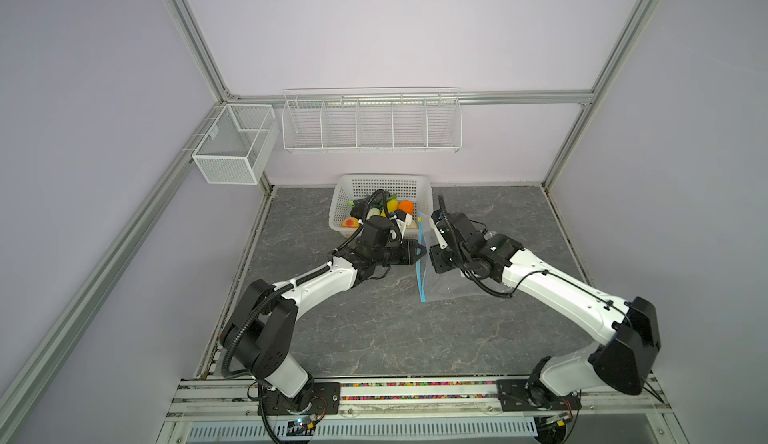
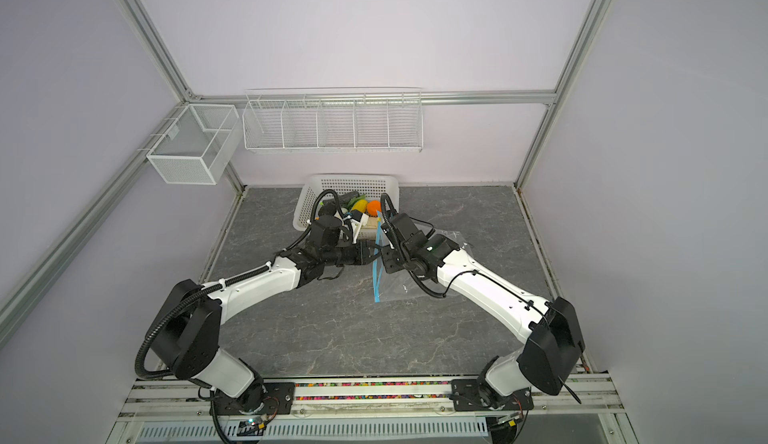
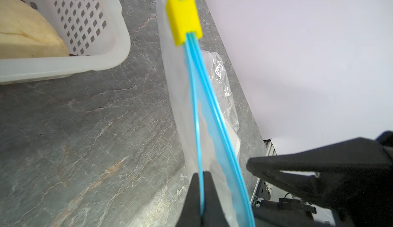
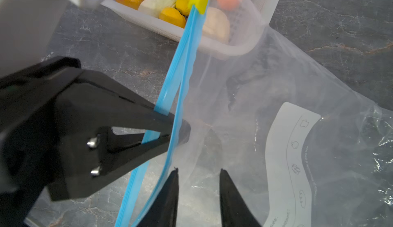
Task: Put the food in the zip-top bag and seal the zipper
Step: 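Grasp the other zipper side with the left gripper while the right holds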
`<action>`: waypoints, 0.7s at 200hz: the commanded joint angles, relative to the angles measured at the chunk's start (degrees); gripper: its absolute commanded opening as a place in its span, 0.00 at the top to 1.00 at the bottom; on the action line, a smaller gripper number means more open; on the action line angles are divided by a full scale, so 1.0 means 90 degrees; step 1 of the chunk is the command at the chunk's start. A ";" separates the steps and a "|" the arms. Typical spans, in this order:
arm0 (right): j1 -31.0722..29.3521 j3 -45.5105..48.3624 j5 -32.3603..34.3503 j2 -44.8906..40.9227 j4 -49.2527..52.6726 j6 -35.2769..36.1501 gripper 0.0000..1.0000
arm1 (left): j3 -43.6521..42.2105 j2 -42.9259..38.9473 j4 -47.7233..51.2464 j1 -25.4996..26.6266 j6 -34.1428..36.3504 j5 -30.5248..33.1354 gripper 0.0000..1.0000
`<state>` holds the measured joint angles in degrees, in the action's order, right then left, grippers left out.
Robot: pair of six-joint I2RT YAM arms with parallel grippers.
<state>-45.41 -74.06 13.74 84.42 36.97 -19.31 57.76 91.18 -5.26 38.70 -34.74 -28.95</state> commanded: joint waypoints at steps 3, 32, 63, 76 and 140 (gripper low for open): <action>-0.0129 -0.0195 0.0351 -0.0138 0.0318 -0.0204 0.55 | -0.0068 -0.0131 -0.0273 0.0046 -0.0343 0.0097 1.00; -0.0327 -0.0140 0.0757 -0.0492 0.0561 -0.0606 0.50 | -0.0070 -0.0157 -0.0334 0.0046 -0.0633 0.0152 1.00; -0.0597 -0.0224 0.1320 -0.0656 0.0679 -0.1272 0.48 | -0.0112 -0.0256 -0.0400 0.0046 -0.0918 0.0331 1.00; -0.0737 -0.0337 0.1483 -0.0562 0.0760 -0.1508 0.49 | -0.0148 -0.0284 -0.0445 0.0046 -0.1053 0.0413 1.00; -0.1225 -0.0501 0.2121 0.0013 0.0627 -0.1291 0.51 | -0.0135 -0.0347 -0.0386 0.0046 -0.1298 0.0561 1.00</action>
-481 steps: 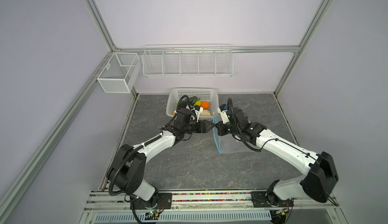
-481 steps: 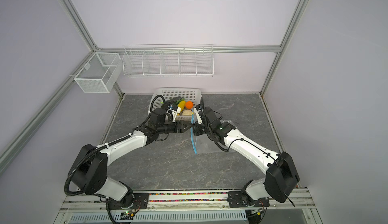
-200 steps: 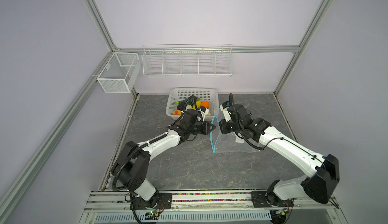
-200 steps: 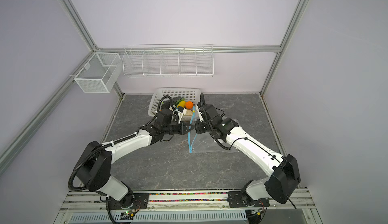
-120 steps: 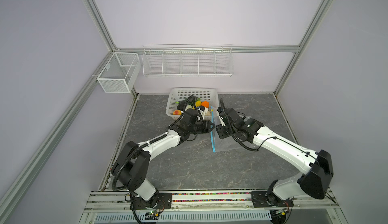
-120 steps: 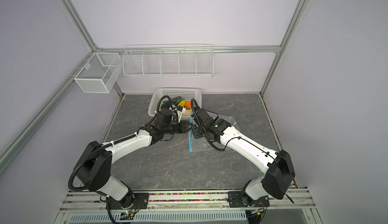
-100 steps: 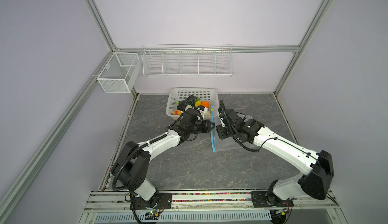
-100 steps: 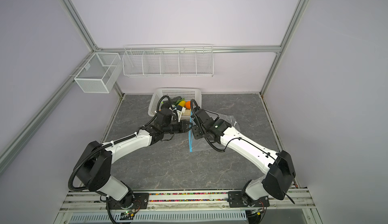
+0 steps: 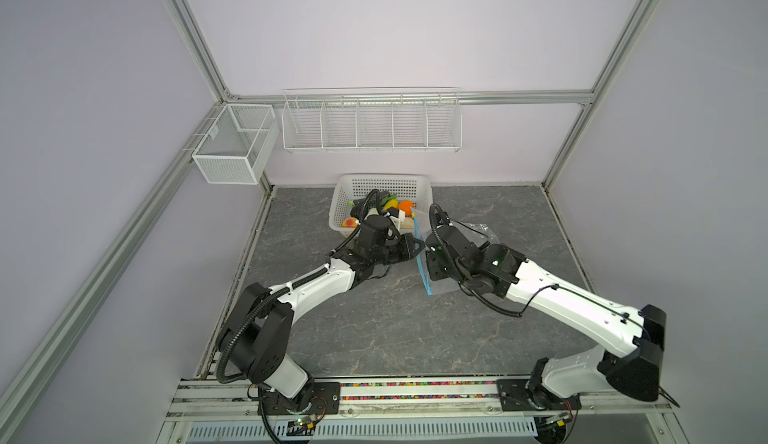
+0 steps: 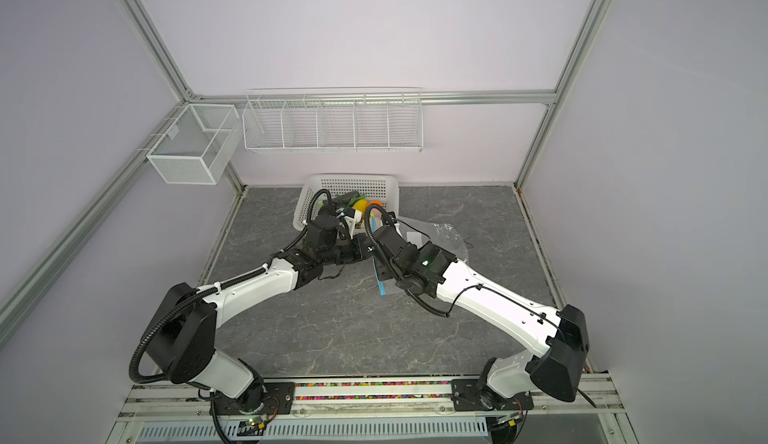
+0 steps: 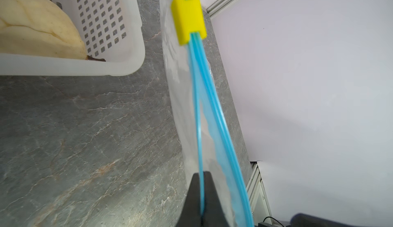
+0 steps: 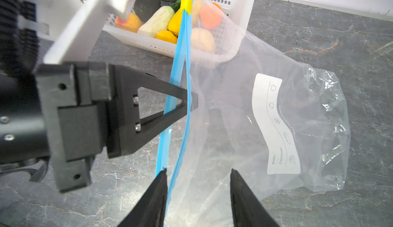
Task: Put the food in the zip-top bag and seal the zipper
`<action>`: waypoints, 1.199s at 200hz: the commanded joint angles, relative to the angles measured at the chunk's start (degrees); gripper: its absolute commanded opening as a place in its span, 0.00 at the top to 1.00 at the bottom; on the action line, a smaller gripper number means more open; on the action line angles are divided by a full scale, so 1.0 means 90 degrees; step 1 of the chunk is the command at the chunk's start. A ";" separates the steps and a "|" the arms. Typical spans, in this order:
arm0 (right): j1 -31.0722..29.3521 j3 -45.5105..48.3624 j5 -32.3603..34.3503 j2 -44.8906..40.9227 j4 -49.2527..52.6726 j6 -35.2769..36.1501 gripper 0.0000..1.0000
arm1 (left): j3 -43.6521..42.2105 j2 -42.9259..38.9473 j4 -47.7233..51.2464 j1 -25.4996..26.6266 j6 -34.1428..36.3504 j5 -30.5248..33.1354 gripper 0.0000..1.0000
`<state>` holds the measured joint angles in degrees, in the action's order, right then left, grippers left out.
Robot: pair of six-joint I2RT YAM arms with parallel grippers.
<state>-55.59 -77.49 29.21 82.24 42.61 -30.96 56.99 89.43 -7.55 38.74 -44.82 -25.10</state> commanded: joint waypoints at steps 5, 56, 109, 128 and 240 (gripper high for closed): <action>-0.0113 -0.0165 0.0438 0.0324 0.0020 0.0022 0.51 | -0.0012 -0.0151 -0.0093 0.0039 -0.0177 0.0136 1.00; -0.0146 -0.0520 0.0731 0.0885 0.0185 0.0202 0.57 | -0.0051 -0.0181 -0.0137 0.0051 -0.0244 0.0192 1.00; -0.0190 -0.0971 0.1799 0.1425 0.0796 0.0286 0.68 | -0.0089 -0.0194 -0.0199 0.0095 -0.0263 0.0259 1.00; -0.0190 -0.0971 0.1898 0.1501 0.0747 0.0314 0.71 | -0.0090 -0.0153 -0.0176 0.0109 -0.0257 0.0242 1.00; -0.0145 -0.1134 0.2673 0.1326 0.0790 0.0725 0.91 | 0.0048 -0.0145 -0.0040 0.0218 -0.0207 0.0157 1.00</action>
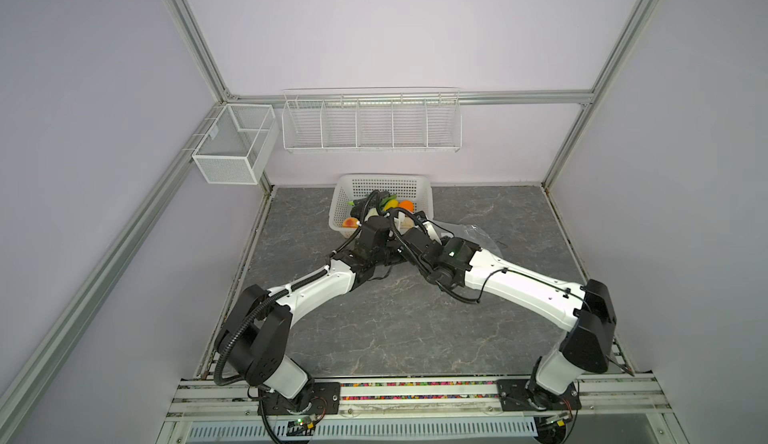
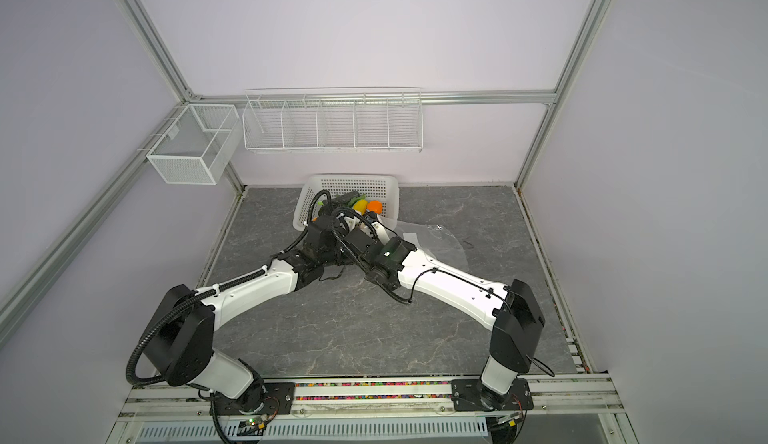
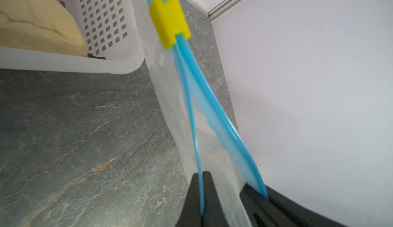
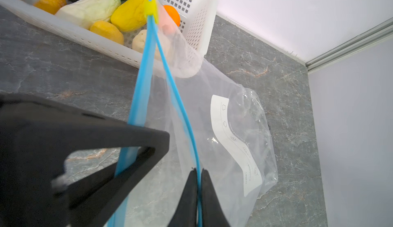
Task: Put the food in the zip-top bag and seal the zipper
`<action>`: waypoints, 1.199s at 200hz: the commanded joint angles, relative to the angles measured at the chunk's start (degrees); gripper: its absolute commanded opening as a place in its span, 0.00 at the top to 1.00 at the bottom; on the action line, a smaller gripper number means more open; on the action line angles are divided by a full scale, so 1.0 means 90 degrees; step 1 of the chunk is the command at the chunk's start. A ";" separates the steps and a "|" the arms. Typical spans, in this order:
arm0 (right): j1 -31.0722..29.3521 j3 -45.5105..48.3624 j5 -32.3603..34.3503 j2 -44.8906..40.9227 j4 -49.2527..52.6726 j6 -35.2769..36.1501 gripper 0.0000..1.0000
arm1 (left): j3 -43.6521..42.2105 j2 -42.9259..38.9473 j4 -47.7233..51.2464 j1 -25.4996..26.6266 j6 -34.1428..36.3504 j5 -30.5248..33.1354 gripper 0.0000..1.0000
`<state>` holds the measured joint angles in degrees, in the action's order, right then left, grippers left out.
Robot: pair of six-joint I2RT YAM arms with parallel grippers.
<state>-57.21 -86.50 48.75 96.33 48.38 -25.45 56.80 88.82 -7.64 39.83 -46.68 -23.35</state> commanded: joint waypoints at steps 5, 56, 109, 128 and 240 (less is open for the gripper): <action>0.0033 -0.0135 0.0590 -0.0275 0.0200 0.0129 0.92 | 0.0092 -0.0057 -0.0044 0.0113 -0.0009 -0.0065 1.00; 0.0038 -0.0184 0.1346 -0.0833 0.0518 0.0363 0.93 | 0.0659 0.0191 -0.0081 0.0401 -0.0180 -0.0252 1.00; 0.0148 -0.0076 0.1780 -0.1374 0.1083 0.0239 0.94 | 0.1597 0.1016 -0.0421 0.0640 -0.0475 -0.0616 1.00; 0.0304 0.0125 0.1659 -0.1470 0.1116 0.0153 0.94 | 0.1795 0.1349 -0.0545 0.0727 -0.0549 -0.0652 1.00; 0.0942 0.0815 0.0433 -0.1050 0.0224 0.0133 0.94 | 0.0898 0.1876 -0.0541 0.0404 -0.0524 -0.0219 1.00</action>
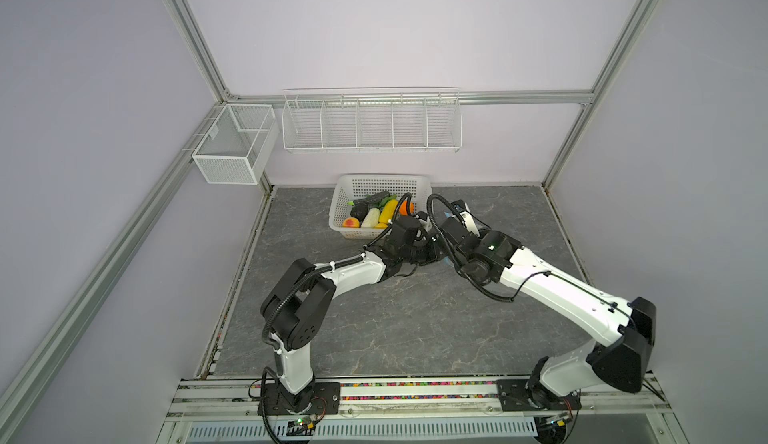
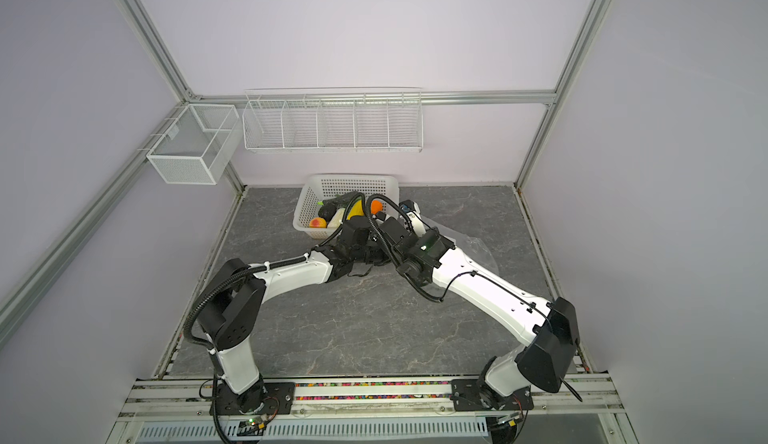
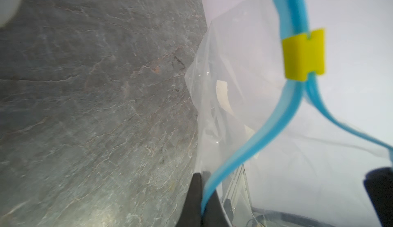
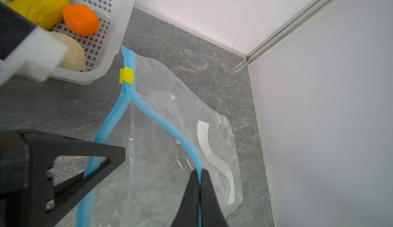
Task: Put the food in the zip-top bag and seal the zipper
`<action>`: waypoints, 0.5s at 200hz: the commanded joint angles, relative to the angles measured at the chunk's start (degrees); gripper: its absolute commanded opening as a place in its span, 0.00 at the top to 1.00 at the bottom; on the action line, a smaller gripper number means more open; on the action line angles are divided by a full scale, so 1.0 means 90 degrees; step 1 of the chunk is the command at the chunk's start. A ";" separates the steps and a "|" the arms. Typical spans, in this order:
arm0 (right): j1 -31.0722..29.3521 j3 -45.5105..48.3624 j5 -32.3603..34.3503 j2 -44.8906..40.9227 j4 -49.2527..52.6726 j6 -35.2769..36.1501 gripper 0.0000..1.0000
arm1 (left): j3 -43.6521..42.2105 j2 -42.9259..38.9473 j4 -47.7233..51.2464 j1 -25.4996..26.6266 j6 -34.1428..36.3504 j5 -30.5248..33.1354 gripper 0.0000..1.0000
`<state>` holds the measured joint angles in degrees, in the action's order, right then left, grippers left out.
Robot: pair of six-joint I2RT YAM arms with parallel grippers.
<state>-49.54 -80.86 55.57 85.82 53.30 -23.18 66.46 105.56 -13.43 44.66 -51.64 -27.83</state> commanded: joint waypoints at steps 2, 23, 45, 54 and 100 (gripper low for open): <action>0.0086 0.0186 -0.0342 0.0126 -0.0333 -0.0130 0.94 | -0.0181 0.0011 0.0139 -0.0137 0.0025 0.0299 1.00; 0.0123 0.0197 -0.0446 0.0313 -0.0468 -0.0135 0.94 | -0.0150 -0.0204 0.0594 -0.0167 0.0163 0.0422 1.00; 0.0164 0.0138 -0.0550 0.0572 -0.0603 -0.0111 0.94 | -0.0109 -0.0591 0.1339 -0.0165 0.0525 0.0844 1.00; 0.0172 0.0103 -0.0553 0.0662 -0.0619 -0.0094 0.94 | -0.0141 -0.0712 0.1486 -0.0163 0.0602 0.0980 1.00; 0.0203 -0.0012 -0.0569 0.0759 -0.0628 -0.0015 0.94 | -0.0260 -0.0794 0.1619 -0.0167 0.0732 0.1131 1.00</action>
<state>-48.25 -79.81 50.87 93.01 48.53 -23.53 65.23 98.26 -1.43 43.29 -47.03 -19.88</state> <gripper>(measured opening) 0.063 0.047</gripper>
